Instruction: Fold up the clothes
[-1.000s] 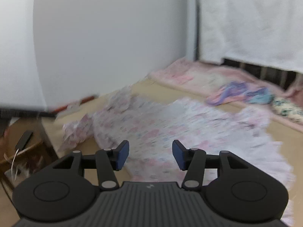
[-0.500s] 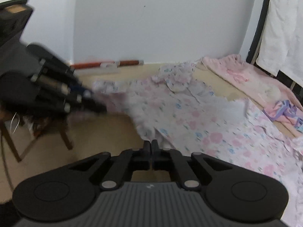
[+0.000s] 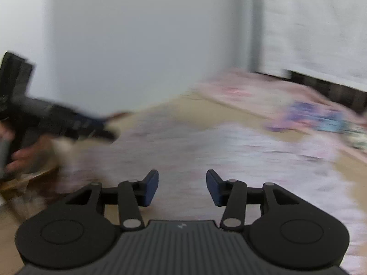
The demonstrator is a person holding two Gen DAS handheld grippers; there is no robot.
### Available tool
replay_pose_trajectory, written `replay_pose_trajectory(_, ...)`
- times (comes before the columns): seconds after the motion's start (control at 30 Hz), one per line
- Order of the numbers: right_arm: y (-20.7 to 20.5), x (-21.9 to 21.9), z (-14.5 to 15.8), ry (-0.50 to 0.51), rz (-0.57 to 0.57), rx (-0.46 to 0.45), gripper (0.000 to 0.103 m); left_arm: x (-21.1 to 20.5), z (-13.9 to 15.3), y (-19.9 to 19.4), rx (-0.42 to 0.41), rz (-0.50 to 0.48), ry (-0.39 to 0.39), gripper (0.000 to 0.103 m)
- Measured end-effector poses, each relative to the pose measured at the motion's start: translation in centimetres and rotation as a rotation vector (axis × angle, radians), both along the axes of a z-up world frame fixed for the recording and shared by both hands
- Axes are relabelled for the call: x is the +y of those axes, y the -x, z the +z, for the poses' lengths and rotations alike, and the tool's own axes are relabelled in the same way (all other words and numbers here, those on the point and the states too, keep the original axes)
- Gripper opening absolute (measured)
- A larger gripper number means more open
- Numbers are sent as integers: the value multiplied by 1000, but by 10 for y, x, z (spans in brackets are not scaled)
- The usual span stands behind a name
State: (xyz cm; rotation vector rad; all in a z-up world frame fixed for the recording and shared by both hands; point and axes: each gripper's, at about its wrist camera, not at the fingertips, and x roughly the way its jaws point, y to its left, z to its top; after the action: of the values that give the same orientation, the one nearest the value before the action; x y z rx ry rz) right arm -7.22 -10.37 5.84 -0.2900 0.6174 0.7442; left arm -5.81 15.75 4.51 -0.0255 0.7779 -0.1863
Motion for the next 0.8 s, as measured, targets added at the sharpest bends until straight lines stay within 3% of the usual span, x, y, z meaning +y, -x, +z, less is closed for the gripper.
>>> replay_pose_trajectory(0.07, -16, -18, -3, 22, -71, 8, 47, -8, -12, -31, 95, 6, -60, 32)
replay_pose_trajectory(0.13, -32, -35, -6, 45, -141, 16, 47, -11, -20, -43, 92, 28, -107, 22)
replay_pose_trajectory(0.2, -48, -53, -9, 67, -212, 23, 47, -16, -26, -47, 33, 62, -203, 13)
replay_pose_trajectory(0.33, -73, -80, -20, 100, -336, 40, 47, -27, -40, -64, -89, 144, -377, 6)
replay_pose_trajectory(0.53, -51, -96, -43, 47, -501, 51, 46, -43, -52, -95, -140, 166, -527, 3)
replay_pose_trajectory(0.6, -40, -105, -44, 16, -578, 61, 47, -37, -46, -102, -115, 163, -472, 4)
replay_pose_trajectory(0.7, -29, -111, -32, -18, -551, 116, 48, -21, -24, -100, -53, 136, -258, 15)
replay_pose_trajectory(0.73, -26, -113, -28, -30, -540, 134, 48, -18, -13, -90, -69, 114, -187, 16)
replay_pose_trajectory(0.8, -33, -117, -10, -141, -475, 142, 48, -23, 6, -69, -118, 72, -105, 31)
